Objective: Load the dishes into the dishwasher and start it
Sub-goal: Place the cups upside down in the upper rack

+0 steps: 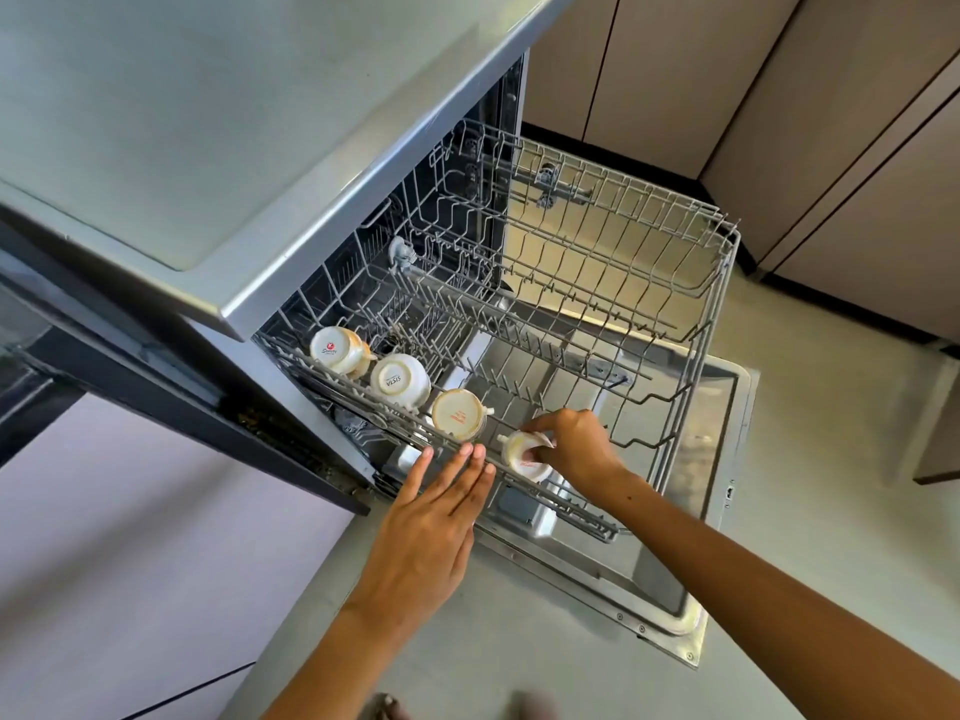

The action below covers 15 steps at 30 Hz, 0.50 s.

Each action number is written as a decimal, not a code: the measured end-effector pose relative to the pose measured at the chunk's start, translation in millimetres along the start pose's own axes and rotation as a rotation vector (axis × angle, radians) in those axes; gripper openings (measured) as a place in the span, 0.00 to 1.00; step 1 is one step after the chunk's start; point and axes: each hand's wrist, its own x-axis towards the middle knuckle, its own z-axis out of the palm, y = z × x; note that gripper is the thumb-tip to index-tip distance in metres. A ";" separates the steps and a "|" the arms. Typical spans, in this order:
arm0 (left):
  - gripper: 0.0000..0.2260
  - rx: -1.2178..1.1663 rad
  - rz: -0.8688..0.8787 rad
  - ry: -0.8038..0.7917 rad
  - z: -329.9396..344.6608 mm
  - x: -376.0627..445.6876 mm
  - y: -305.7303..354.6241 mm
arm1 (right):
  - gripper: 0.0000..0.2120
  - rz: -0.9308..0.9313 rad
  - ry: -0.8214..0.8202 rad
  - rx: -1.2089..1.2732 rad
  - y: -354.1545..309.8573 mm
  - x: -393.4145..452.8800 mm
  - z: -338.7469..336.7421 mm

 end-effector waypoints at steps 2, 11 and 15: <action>0.21 -0.003 0.002 -0.001 0.9 -0.4 0.1 | 0.17 0.005 0.010 0.003 -0.5 0.3 1.7; 0.19 -0.134 -0.067 -0.083 -26.3 -3.6 0.7 | 0.16 -0.024 0.123 -0.092 -19.5 -29.5 -15.4; 0.19 -0.235 -0.260 0.042 -84.2 -27.5 11.4 | 0.10 -0.169 0.283 -0.068 -69.1 -71.5 -49.4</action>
